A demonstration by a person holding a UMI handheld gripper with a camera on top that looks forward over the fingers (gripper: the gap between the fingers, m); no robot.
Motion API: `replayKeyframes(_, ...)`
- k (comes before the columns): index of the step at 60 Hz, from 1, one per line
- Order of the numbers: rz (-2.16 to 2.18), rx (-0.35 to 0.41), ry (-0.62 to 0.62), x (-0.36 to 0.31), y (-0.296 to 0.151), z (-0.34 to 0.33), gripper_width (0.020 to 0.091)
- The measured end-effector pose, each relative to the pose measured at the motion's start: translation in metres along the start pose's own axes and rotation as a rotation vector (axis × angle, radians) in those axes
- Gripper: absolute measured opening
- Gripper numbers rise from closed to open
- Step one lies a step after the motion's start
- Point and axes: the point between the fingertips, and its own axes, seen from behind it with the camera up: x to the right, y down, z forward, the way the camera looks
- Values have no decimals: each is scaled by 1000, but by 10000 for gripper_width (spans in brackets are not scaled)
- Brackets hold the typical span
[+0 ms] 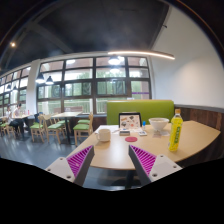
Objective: Pour water
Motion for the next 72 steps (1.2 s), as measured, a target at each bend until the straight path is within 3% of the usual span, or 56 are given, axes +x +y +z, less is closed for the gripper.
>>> replayKeyframes(12,24,3,96,58,7,8,800)
replayKeyframes(23,27,13,246,168,11,36,803)
replayKeyframes(43,-14,22,409,346,12,146,807)
replayKeyframes(51,-28,35,397,372,9,186,817)
replayKeyframes(55,-31,44,370,373,9,206,763)
replayKeyframes(59,-23,39,353,371,14,221,466)
replayKeyframes(72,-74,60,399,375,13,226,283)
